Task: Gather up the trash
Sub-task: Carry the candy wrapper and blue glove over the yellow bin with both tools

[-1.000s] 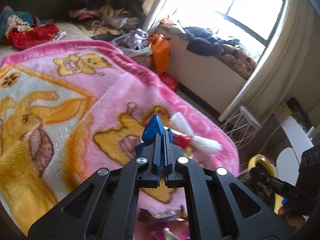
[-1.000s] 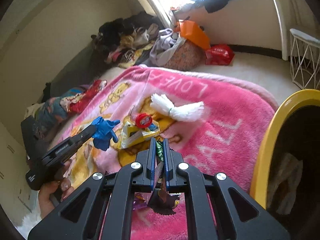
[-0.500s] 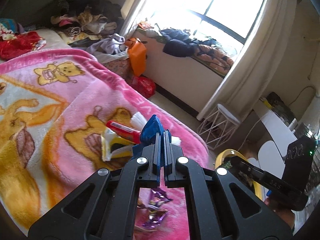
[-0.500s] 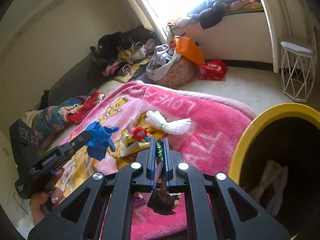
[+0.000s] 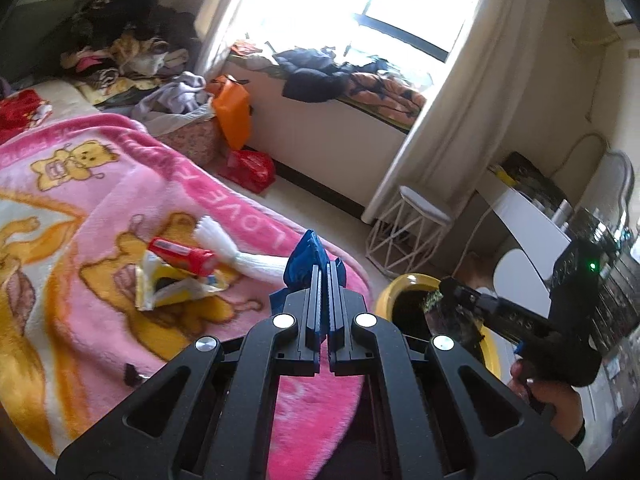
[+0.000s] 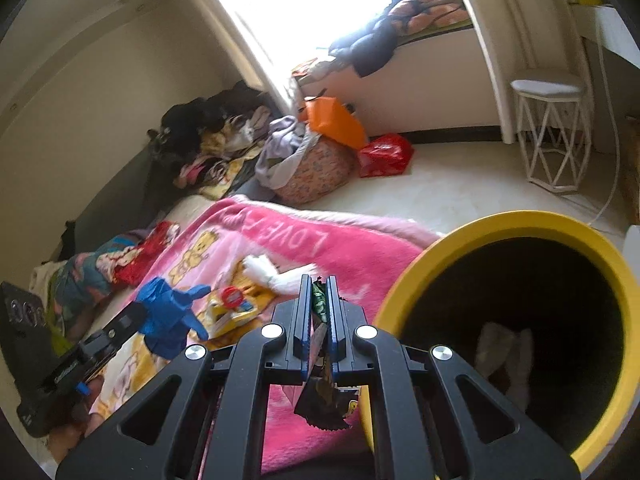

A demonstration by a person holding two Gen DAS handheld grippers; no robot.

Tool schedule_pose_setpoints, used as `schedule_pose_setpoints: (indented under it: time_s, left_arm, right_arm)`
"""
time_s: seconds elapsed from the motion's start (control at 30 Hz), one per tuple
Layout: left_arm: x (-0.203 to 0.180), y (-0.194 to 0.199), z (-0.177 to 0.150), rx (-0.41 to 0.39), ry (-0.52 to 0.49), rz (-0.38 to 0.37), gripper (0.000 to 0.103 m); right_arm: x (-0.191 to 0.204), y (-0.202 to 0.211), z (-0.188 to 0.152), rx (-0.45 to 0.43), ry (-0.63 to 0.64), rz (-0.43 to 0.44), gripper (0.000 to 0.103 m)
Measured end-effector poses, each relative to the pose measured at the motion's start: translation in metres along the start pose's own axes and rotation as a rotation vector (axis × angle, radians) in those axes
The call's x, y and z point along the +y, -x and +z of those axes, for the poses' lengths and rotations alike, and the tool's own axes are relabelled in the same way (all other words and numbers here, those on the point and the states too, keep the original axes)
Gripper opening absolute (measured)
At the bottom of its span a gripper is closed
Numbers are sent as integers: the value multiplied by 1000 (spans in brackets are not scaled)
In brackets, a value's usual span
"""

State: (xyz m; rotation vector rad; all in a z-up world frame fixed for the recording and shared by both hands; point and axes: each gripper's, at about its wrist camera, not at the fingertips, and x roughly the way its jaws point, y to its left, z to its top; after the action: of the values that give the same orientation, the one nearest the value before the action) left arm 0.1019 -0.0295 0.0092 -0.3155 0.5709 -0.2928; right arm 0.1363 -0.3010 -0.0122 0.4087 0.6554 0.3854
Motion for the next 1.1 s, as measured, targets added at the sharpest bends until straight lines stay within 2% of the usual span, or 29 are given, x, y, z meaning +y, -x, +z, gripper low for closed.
schedule_pose_setpoints:
  time_s: [0.53, 1.1]
  left_arm:
    - [-55, -17, -9, 40, -101, -54, 1]
    - [-99, -49, -37, 124, -173, -142, 1]
  right_arm:
    - [-51, 33, 5, -74, -71, -100, 7]
    - [-90, 52, 2, -115, -131, -166, 7]
